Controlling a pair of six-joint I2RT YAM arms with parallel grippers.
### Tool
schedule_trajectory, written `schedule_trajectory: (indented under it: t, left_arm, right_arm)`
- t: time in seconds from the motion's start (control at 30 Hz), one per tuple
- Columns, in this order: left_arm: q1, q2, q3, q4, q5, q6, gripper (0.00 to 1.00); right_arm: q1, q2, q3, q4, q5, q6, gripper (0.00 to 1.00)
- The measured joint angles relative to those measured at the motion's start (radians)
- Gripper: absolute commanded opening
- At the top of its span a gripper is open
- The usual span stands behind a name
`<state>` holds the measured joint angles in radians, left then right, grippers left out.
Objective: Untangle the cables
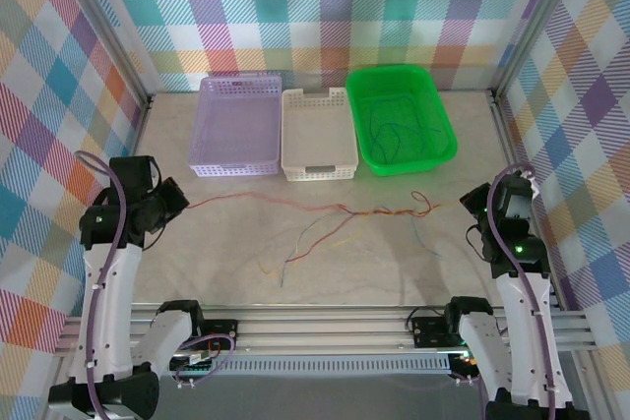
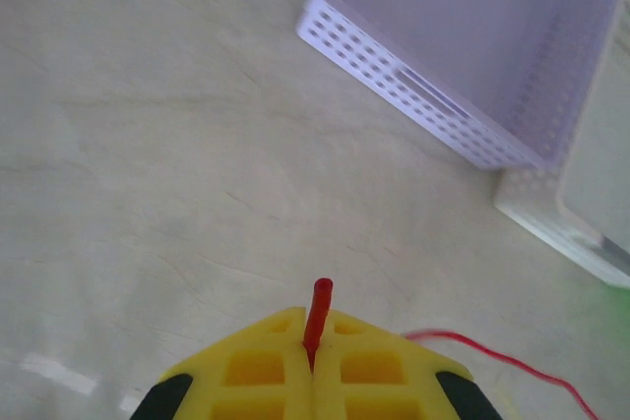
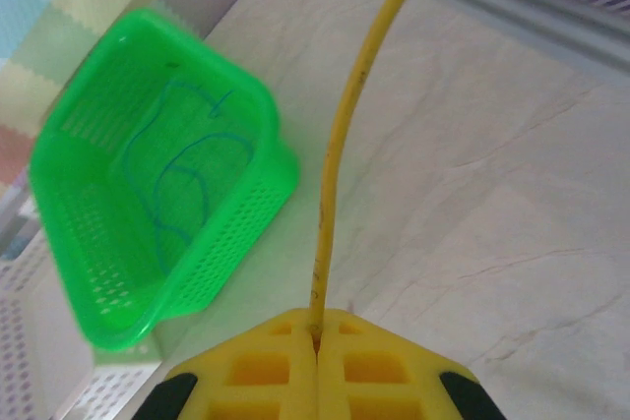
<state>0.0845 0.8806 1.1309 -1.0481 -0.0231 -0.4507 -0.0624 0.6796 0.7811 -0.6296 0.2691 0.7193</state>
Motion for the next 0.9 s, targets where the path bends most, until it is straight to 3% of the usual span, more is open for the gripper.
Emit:
schedule_trajectory:
  t: [0.2,0.5,0.73,0.9]
  left_arm:
    - [0.034,-0.011,0.000,0.001,-0.057,-0.003,0.00]
    - [0.036,-0.032,0.016,0.025,0.114,-0.058,0.00]
    - [0.036,-0.020,0.246,-0.012,0.190,-0.066,0.00]
    - [0.027,-0.011,0.383,-0.040,0.168,-0.069,0.00]
  right_arm:
    - [-0.011,0.022,-0.002,0.000,0.037,0.000,0.00]
    - [-0.011,0.109,-0.006,0.058,-0.127,-0.040,0.00]
    - [-0.011,0.110,-0.043,0.083,-0.197,-0.050,0.00]
    - [-0.011,0.110,-0.058,0.112,-0.232,-0.051,0.00]
